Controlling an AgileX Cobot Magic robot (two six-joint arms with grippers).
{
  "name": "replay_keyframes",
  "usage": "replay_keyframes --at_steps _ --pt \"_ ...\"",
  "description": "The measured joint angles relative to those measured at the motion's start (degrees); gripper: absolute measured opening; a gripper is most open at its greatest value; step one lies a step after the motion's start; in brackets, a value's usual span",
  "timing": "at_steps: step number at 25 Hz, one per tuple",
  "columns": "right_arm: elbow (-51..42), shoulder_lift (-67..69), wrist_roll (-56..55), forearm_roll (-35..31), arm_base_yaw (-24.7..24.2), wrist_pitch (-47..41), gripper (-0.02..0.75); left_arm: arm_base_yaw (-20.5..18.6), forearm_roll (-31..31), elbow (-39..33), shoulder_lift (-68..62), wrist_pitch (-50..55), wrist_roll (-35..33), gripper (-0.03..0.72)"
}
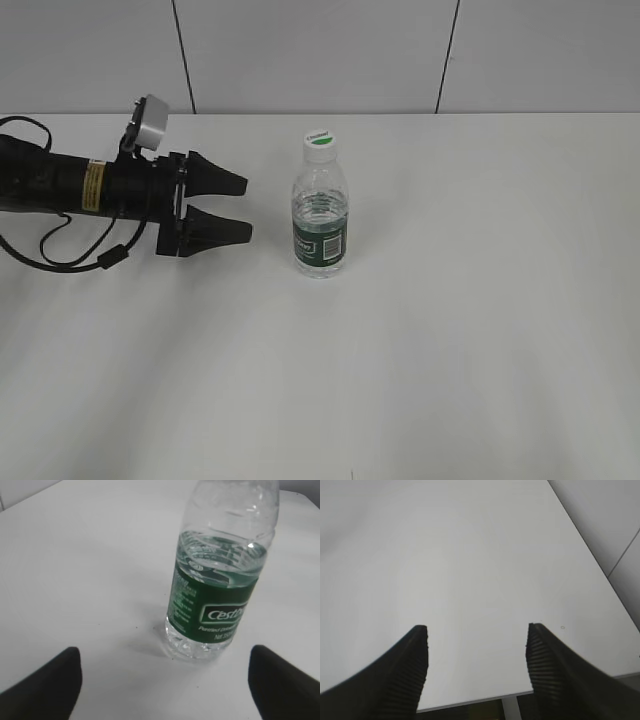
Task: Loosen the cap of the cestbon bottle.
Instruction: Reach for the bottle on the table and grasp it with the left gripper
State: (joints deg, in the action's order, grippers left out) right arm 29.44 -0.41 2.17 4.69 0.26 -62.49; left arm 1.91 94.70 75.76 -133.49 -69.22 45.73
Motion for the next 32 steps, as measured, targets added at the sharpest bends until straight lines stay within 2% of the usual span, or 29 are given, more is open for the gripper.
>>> replay_keyframes --at_steps 24,32 --pt "0.0 0.0 -0.31 0.05 0.0 0.0 0.469 10.08 -5.01 -0.34 -0.02 0.0 -0.02 0.593" --pt "0.0 0.0 -0.38 0.06 0.0 0.0 0.469 11.42 -9.28 -0.34 -3.49 0.0 -4.76 0.593"
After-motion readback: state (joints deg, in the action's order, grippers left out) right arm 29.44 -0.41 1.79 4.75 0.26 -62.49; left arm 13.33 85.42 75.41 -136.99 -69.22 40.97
